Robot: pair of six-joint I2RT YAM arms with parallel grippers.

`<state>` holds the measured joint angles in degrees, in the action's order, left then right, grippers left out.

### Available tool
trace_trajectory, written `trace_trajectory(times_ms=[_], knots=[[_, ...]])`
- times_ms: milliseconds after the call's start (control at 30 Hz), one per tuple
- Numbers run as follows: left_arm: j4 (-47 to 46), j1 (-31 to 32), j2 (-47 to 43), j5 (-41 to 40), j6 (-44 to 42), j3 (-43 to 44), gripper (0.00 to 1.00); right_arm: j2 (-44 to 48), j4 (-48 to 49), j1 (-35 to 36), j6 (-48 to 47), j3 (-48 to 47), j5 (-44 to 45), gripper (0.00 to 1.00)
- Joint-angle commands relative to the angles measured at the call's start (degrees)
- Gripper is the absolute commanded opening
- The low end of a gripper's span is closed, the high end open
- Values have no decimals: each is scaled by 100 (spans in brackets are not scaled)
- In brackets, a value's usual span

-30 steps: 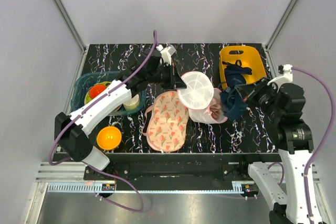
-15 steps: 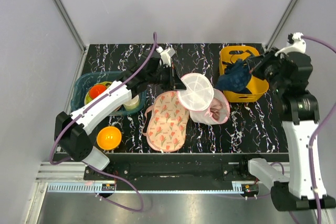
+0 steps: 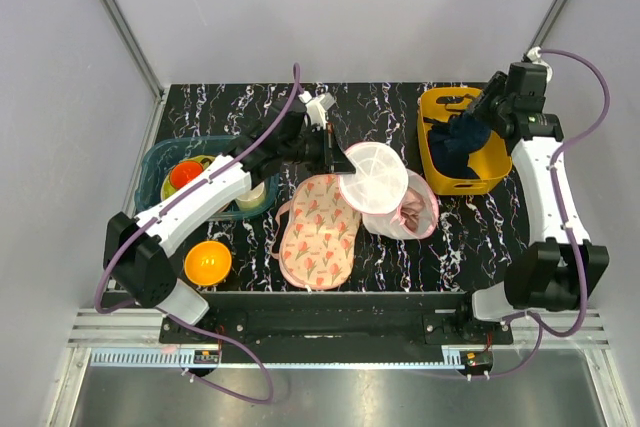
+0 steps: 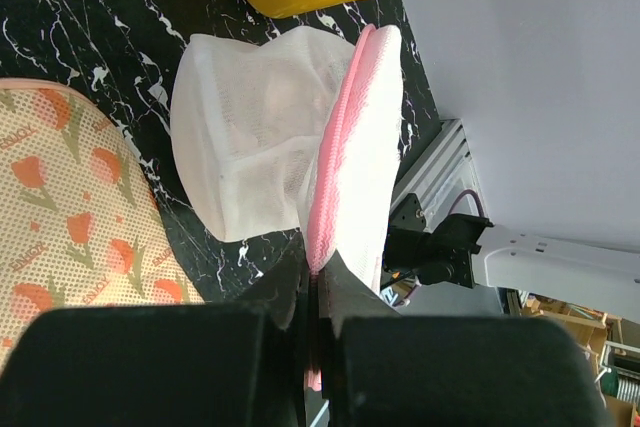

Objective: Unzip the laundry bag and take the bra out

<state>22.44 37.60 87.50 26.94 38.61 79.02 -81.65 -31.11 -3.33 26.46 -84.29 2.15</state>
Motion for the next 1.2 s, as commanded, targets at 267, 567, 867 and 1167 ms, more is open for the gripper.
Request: trace_trajectory(times_ms=[267, 567, 867, 1167], knots=[[-328, -34, -198, 171, 6, -80, 0, 1088, -52, -141, 184, 790, -520, 72], [-231, -34, -330, 84, -90, -89, 0, 2460, -88, 1130, 588, 3197, -1428, 56], [-196, -34, -322, 48, -64, -115, 0, 2900, 342, 1450, 1221, 4606, -1490, 61], [-196, -34, -287, 75, -64, -98, 0, 1917, 1791, 1450, 1748, 4781, -1121, 75]])
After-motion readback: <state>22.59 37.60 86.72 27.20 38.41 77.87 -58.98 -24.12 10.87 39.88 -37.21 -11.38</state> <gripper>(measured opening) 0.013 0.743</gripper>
